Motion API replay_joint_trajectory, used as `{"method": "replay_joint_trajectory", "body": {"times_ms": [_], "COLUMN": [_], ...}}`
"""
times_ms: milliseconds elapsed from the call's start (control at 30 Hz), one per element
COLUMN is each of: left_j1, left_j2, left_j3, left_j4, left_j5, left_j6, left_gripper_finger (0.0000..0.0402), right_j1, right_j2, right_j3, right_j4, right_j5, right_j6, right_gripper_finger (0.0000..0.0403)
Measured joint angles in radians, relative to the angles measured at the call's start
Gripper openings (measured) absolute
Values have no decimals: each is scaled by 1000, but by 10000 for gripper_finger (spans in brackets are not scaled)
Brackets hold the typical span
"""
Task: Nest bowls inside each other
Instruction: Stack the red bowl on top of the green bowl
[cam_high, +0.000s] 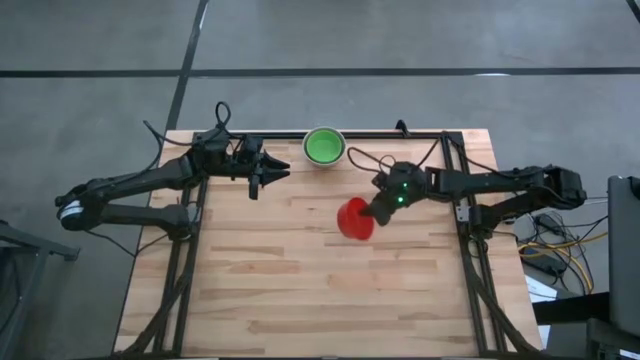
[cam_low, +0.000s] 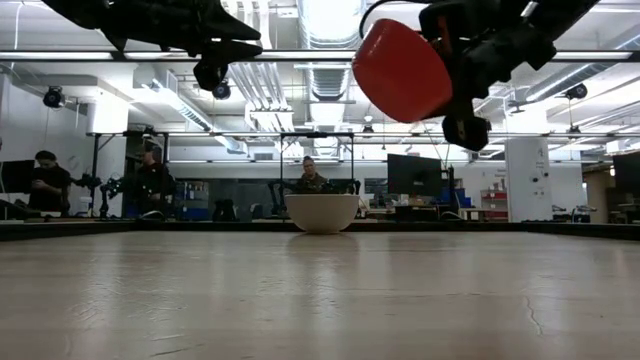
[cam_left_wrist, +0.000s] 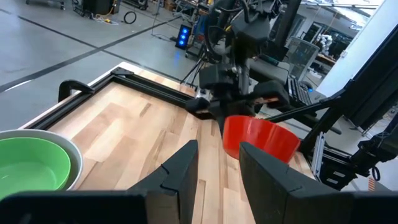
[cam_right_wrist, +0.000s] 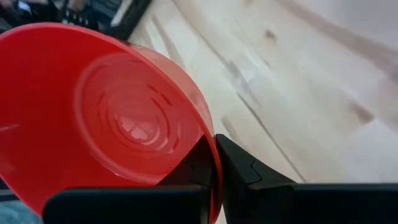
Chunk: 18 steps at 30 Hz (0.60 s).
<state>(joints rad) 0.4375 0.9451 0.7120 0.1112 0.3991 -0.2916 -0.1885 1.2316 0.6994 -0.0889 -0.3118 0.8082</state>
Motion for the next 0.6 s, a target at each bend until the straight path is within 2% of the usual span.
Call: {"method": "replay_joint_trajectory", "body": {"times_ms": [167,400,600], "left_j1": [0,0,0], "left_j2": [0,0,0], "left_j3": [0,0,0], "left_j4": [0,0,0], "left_j5": [0,0,0], "left_j6": [0,0,0], "left_gripper_finger": [122,122,122], "right_j1": [-33,-80,-126], "right_j2": [22,100,212], "right_j3": [16,112,271], "right_j4": [47,31,-150], "right_j5": [-2,-3,-1], "right_j6": [-3,-38,-66], "right_gripper_finger": [9,9,8]}}
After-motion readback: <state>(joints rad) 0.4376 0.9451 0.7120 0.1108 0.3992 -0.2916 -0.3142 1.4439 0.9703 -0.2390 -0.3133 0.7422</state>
